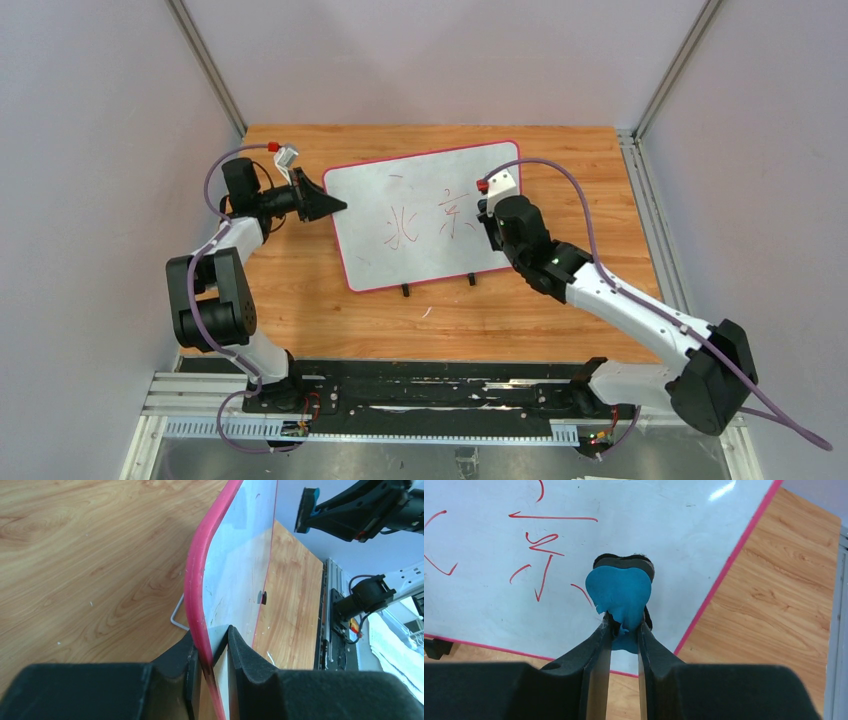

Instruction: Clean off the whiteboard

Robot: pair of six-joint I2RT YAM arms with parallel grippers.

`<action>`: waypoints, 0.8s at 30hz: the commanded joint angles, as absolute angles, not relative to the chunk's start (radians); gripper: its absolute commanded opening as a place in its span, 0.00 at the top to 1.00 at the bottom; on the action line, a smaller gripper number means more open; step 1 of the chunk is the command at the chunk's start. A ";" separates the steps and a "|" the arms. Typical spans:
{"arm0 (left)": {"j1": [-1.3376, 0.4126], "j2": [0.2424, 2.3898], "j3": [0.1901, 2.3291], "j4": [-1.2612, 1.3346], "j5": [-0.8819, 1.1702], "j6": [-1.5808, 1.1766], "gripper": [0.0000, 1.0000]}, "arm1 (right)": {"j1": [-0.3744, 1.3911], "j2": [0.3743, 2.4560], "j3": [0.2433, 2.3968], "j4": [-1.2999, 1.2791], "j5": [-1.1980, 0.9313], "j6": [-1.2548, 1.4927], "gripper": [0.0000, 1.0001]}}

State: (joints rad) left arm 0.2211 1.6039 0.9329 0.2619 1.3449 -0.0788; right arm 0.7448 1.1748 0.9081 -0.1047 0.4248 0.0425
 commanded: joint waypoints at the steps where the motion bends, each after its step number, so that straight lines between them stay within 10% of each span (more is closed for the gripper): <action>1: 0.227 1.574 0.901 0.293 1.215 0.035 1.00 | 0.718 1.243 0.959 0.014 0.361 0.006 0.99; 24: 0.221 1.531 0.874 0.293 1.187 0.038 1.00 | 0.682 1.456 1.197 -0.009 0.255 -0.001 0.99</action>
State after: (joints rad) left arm 0.2203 1.5417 0.8963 0.2588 1.3102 -0.0753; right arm 0.6949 1.4311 1.1564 -0.0235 0.2539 0.0170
